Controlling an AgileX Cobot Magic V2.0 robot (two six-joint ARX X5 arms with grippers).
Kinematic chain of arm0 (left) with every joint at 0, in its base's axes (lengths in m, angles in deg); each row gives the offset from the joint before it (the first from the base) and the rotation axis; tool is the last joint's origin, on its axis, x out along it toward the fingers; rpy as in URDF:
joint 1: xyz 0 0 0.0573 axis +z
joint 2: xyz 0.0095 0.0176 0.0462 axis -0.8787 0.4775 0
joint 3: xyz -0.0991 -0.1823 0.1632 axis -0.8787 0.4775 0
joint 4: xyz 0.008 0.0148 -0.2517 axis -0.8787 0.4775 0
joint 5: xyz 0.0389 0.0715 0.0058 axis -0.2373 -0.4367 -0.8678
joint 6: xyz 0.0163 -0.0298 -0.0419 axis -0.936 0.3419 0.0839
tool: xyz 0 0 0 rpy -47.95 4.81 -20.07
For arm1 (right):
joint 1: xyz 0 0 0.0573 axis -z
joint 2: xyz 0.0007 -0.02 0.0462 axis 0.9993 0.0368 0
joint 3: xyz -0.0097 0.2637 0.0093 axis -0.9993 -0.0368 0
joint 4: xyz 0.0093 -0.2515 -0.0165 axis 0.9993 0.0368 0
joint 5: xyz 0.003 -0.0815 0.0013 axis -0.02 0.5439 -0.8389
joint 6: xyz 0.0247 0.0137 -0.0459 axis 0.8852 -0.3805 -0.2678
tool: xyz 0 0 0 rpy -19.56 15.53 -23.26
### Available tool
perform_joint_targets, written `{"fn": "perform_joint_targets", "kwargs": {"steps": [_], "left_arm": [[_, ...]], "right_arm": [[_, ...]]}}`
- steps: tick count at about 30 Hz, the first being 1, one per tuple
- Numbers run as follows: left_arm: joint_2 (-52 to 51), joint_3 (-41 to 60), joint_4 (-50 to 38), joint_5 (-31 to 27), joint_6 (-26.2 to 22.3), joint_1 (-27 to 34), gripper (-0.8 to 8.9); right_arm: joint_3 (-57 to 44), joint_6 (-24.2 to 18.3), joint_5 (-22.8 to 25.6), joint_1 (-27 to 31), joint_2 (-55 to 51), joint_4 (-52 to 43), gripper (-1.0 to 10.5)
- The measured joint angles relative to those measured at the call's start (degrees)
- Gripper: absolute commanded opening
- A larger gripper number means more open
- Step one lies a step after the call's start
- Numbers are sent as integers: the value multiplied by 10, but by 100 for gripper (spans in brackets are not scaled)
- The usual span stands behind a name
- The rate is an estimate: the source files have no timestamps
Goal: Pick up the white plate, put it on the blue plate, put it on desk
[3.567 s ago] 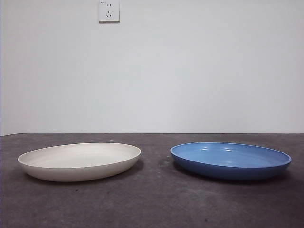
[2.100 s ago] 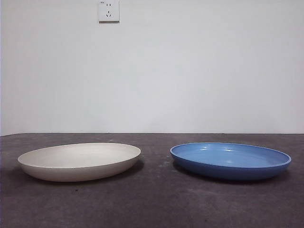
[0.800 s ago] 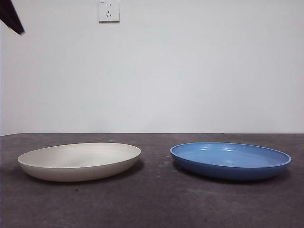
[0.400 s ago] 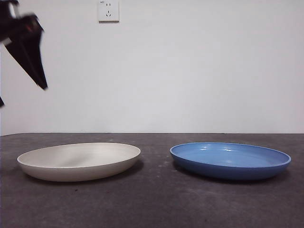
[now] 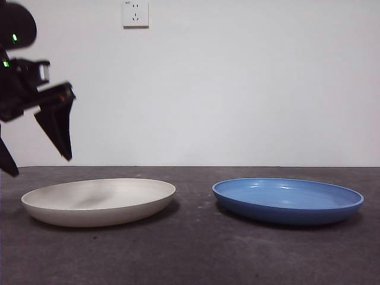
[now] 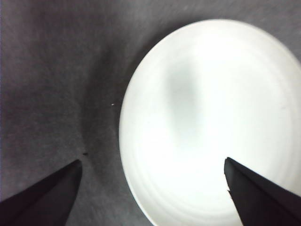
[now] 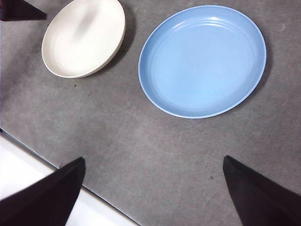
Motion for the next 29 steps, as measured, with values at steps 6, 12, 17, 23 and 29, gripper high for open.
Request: {"fn": "perform_joint_targets", "kwargs": {"steps": [6,12,17,23,29], "left_arm": [[42,0,-21,0,0,0,462],[59,0,-28,-20,0,0,462],[64,0,-28,-31,0,0,429],[64,0,-24,-41,0,0,369],[64,0,-8,-48,0,-2,341]], "right_arm": [[0,0,0,0,0,0,469],[0,0,0,0,0,0,469],[0,0,0,0,0,-1,469],[0,0,0,0,0,-1,469],[0,0,0,0,0,-1,469]]}}
